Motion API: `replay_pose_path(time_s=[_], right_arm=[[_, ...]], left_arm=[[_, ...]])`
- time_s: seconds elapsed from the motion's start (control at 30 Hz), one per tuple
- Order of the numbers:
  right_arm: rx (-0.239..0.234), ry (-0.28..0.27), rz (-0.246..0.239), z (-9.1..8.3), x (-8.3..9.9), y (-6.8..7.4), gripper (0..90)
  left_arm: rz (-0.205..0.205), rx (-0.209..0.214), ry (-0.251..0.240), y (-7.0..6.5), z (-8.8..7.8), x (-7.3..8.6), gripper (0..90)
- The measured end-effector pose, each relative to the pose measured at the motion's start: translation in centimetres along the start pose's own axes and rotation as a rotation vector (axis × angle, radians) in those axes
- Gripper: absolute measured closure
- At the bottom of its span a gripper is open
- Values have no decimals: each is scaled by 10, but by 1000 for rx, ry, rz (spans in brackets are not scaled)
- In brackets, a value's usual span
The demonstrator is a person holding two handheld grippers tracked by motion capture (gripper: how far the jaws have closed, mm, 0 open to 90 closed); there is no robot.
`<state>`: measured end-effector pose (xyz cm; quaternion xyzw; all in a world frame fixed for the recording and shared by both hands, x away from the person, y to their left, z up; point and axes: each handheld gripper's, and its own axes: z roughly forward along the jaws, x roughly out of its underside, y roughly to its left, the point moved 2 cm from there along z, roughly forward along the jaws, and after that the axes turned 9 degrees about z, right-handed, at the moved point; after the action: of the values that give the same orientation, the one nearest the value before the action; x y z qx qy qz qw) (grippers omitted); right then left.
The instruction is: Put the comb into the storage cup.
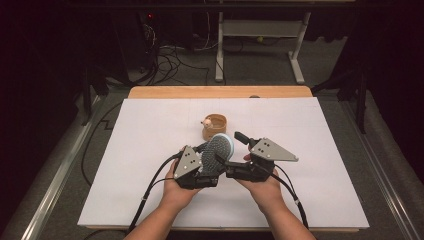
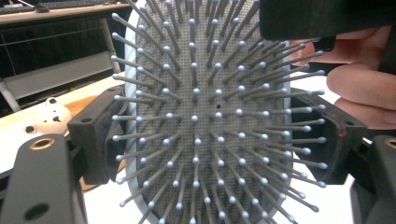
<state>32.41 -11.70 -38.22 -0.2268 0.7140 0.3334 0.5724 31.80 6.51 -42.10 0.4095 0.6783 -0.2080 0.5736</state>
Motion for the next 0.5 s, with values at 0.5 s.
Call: replay_pose_path(time_s=[0.5], right_arm=[[-42, 31, 76, 5, 3, -3, 284]], left_arm=[[0, 0, 5, 0, 1, 1, 208]])
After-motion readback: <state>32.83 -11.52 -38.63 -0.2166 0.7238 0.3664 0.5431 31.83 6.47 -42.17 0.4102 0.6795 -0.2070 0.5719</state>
